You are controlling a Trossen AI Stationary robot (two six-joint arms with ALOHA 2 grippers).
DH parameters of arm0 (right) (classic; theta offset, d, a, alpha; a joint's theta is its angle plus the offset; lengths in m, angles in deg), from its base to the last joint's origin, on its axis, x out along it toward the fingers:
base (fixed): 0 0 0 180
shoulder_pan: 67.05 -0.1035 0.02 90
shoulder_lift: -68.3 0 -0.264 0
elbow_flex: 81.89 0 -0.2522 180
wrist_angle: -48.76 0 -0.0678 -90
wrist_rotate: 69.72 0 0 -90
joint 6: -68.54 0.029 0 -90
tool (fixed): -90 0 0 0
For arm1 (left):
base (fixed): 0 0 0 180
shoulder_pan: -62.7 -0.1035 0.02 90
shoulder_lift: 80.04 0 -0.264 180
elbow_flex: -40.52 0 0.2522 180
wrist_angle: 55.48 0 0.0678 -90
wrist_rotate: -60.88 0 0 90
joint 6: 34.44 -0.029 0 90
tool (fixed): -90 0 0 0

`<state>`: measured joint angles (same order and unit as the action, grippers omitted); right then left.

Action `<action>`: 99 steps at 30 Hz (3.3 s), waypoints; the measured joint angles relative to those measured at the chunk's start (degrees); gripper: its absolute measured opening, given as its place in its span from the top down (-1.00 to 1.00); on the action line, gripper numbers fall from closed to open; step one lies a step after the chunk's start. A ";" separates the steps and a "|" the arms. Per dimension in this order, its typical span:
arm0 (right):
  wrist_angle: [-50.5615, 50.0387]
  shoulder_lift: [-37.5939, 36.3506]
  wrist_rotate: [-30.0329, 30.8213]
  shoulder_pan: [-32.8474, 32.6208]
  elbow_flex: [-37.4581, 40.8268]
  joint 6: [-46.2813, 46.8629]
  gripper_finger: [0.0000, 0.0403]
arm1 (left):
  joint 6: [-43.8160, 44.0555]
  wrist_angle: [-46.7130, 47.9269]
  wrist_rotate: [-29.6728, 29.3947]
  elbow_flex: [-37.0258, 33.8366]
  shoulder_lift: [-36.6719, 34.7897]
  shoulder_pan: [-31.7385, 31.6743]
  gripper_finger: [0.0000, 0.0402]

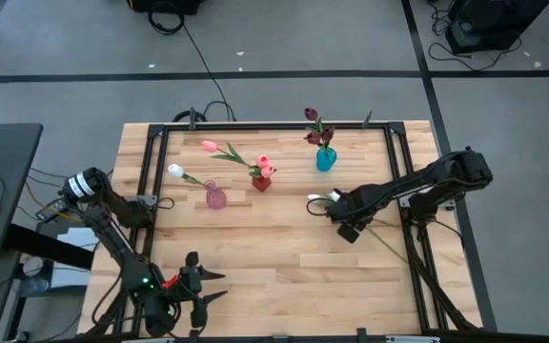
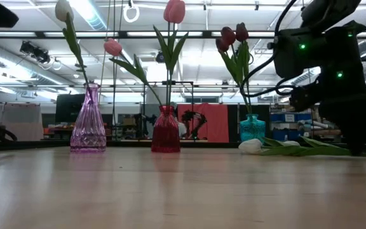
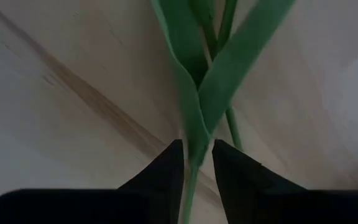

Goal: Sort flowers into vase by color
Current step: Put the top white tulip into the pink vase

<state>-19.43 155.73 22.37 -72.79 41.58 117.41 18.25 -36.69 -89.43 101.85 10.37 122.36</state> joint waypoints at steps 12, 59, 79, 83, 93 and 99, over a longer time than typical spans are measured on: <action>2.64 2.49 -1.09 1.75 -0.22 -1.09 0.91 | -0.17 -0.95 1.09 0.01 0.00 0.09 -0.03; 93.01 24.70 18.36 -8.47 -42.26 -73.42 0.93 | -5.52 -8.61 -5.89 -0.01 1.49 2.65 -0.03; 97.96 34.37 20.76 -0.37 -49.99 -75.41 0.94 | -2.85 -9.88 -6.49 -0.01 1.51 9.53 -0.03; 95.79 34.37 22.06 -0.04 -50.00 -72.97 0.94 | -2.93 -9.84 -7.06 -0.01 1.51 9.47 -0.03; 83.70 34.37 18.92 4.60 -50.01 -55.91 0.94 | -3.01 -9.82 -7.08 -0.01 1.51 9.49 -0.03; 79.34 34.37 18.71 5.29 -50.01 -54.36 0.94 | -4.42 -9.84 -7.57 -0.01 1.51 9.49 -0.03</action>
<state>59.91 190.10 41.08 -67.49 -8.42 63.05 13.83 -46.54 -97.00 101.83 11.88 131.85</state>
